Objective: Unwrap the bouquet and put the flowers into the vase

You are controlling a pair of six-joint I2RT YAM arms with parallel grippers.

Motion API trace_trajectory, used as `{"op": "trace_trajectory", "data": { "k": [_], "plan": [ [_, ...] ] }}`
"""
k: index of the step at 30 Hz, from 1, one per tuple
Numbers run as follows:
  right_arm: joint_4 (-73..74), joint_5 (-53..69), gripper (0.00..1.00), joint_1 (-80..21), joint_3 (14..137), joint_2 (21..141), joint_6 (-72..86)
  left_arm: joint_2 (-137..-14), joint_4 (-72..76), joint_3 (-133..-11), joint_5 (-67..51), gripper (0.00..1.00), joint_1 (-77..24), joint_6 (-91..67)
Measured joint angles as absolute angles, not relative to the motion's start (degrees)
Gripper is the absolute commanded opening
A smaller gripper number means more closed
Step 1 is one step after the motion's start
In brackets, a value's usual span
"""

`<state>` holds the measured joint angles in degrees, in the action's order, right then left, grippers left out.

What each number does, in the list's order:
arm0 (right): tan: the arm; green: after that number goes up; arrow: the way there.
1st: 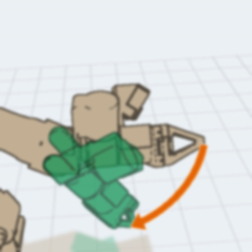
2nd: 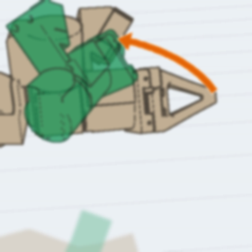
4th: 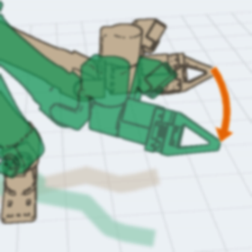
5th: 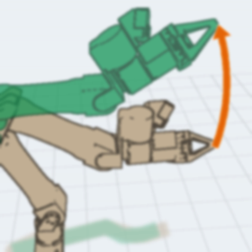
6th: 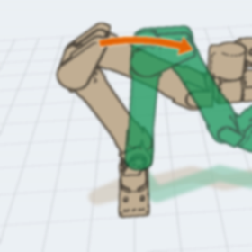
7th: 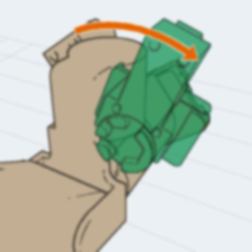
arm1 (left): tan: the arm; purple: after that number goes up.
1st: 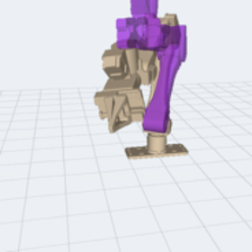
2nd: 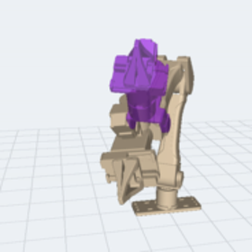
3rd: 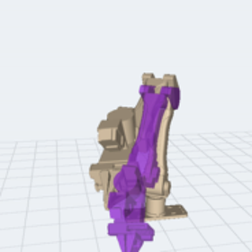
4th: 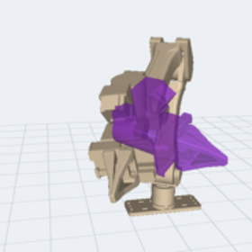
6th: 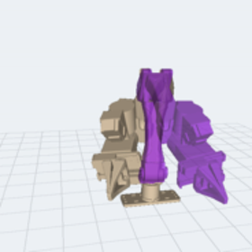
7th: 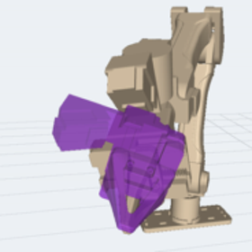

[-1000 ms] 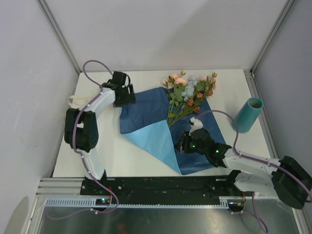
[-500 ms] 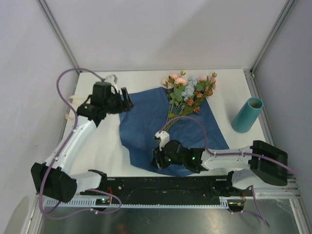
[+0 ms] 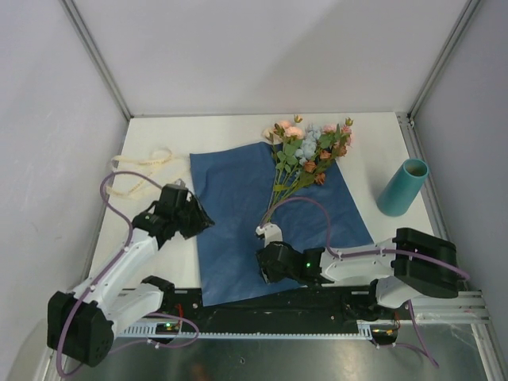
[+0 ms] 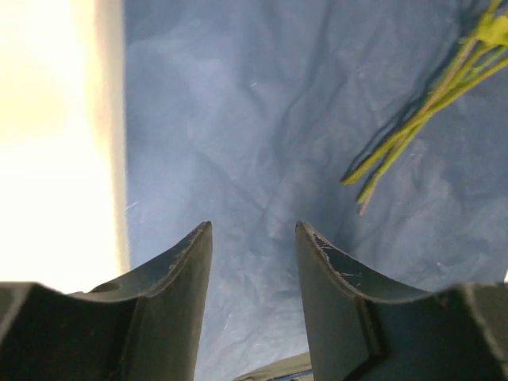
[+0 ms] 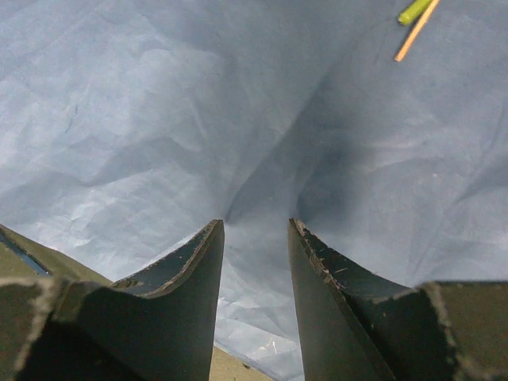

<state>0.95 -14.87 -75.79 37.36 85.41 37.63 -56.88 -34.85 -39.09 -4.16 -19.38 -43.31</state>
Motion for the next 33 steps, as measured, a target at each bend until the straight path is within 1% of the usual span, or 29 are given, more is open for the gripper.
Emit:
{"op": "trace_trajectory", "data": {
  "k": [5,8,10,13,16,18,19,20,22,25,26,30,31,33],
  "plan": [
    [3.1,-17.7,0.44,-76.1,37.4,82.0,39.9,-52.7,-34.8,-31.7,-1.5,0.49,-19.4,-50.2],
    [3.5,-19.9,0.44,-75.5,37.4,77.6,41.5,-52.6,-34.3,-28.8,-0.1,0.45,-19.4,-53.0],
    [3.9,-21.7,0.44,-75.0,37.4,74.4,42.4,-53.0,-32.9,-26.9,-0.2,0.41,-19.4,-54.4],
    [5.5,-25.1,0.45,-73.8,37.4,70.2,43.3,-55.1,-29.6,-24.4,-0.9,0.31,-19.4,-55.8],
    [7.4,-28.4,0.44,-72.5,37.4,67.1,44.2,-57.8,-27.4,-22.9,-1.6,0.25,-19.4,-56.7],
    [8.6,-30.1,0.44,-71.4,37.4,65.8,44.9,-58.0,-26.5,-22.7,-1.7,0.23,-19.4,-57.2],
    [9.0,-30.8,0.44,-71.0,37.4,65.5,45.2,-57.8,-25.8,-22.4,-1.6,0.24,-19.4,-57.4],
    [9.5,-31.4,0.44,-70.2,37.4,65.1,45.8,-57.6,-25.6,-22.1,-1.4,0.25,-19.4,-57.7],
    [9.9,-32.5,0.44,-68.0,37.4,64.6,47.4,-56.1,-25.6,-21.8,-0.5,0.32,-19.4,-58.1],
    [10.5,-33.3,0.44,-63.0,37.4,64.0,50.5,-52.0,-25.7,-22.0,0.6,0.45,-19.4,-57.7],
    [10.5,-33.4,0.44,-61.5,37.4,63.9,51.1,-50.8,-25.9,-22.3,0.8,0.51,-19.4,-57.2],
    [9.7,-32.4,0.44,-53.7,37.4,63.8,53.1,-46.7,-27.0,-28.8,1.2,0.87,-19.4,-51.7],
    [9.0,-31.9,0.44,-51.9,37.4,63.9,53.2,-46.3,-27.2,-31.7,1.0,0.93,-19.4,-49.4],
    [6.7,-30.2,0.44,-48.0,37.4,64.3,53.1,-46.1,-27.4,-37.7,0.3,0.98,-19.4,-44.5]
  ]
}}
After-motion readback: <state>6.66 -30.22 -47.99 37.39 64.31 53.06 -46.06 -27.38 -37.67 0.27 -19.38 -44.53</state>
